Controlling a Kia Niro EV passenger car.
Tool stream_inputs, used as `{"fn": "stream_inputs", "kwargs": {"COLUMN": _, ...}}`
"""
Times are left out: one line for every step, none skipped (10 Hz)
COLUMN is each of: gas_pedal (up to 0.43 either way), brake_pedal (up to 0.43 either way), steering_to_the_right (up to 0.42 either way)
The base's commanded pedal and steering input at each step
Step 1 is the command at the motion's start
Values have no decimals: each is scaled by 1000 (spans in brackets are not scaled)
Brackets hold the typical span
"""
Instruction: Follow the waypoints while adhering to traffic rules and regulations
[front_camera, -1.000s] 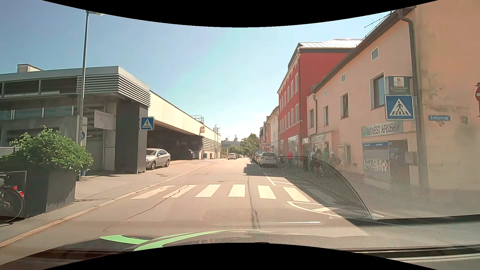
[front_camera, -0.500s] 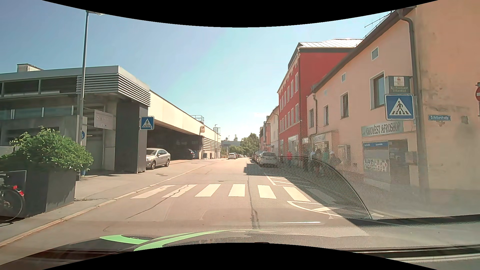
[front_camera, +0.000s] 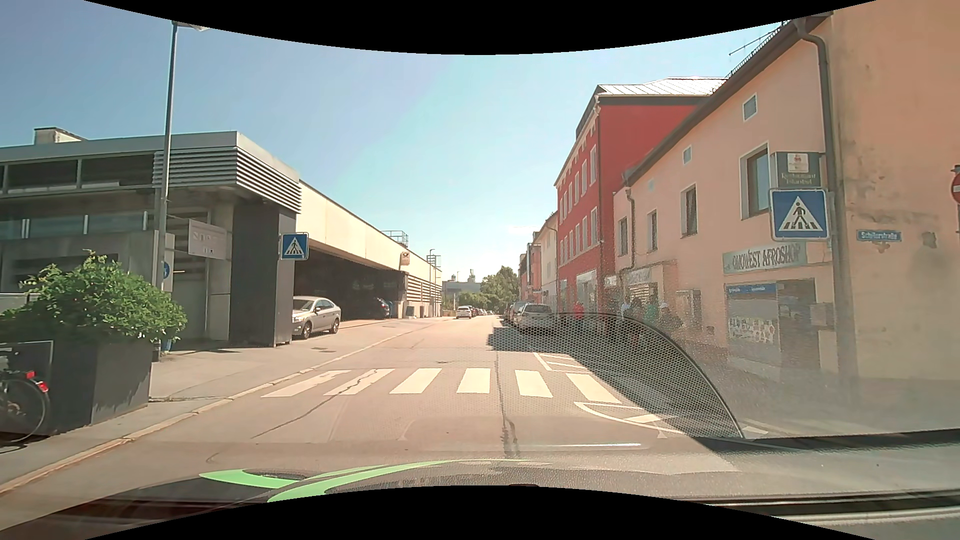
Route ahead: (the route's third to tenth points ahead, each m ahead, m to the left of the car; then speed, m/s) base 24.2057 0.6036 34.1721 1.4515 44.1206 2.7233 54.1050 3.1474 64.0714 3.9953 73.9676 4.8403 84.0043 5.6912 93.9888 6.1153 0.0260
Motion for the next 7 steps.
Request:
{"fn": "stream_inputs", "kwargs": {"gas_pedal": 0, "brake_pedal": 323, "steering_to_the_right": -1}}
{"fn": "stream_inputs", "kwargs": {"gas_pedal": 0, "brake_pedal": 323, "steering_to_the_right": -1}}
{"fn": "stream_inputs", "kwargs": {"gas_pedal": 0, "brake_pedal": 329, "steering_to_the_right": -1}}
{"fn": "stream_inputs", "kwargs": {"gas_pedal": 0, "brake_pedal": 323, "steering_to_the_right": -1}}
{"fn": "stream_inputs", "kwargs": {"gas_pedal": 0, "brake_pedal": 323, "steering_to_the_right": -1}}
{"fn": "stream_inputs", "kwargs": {"gas_pedal": 0, "brake_pedal": 323, "steering_to_the_right": -1}}
{"fn": "stream_inputs", "kwargs": {"gas_pedal": 0, "brake_pedal": 323, "steering_to_the_right": -1}}
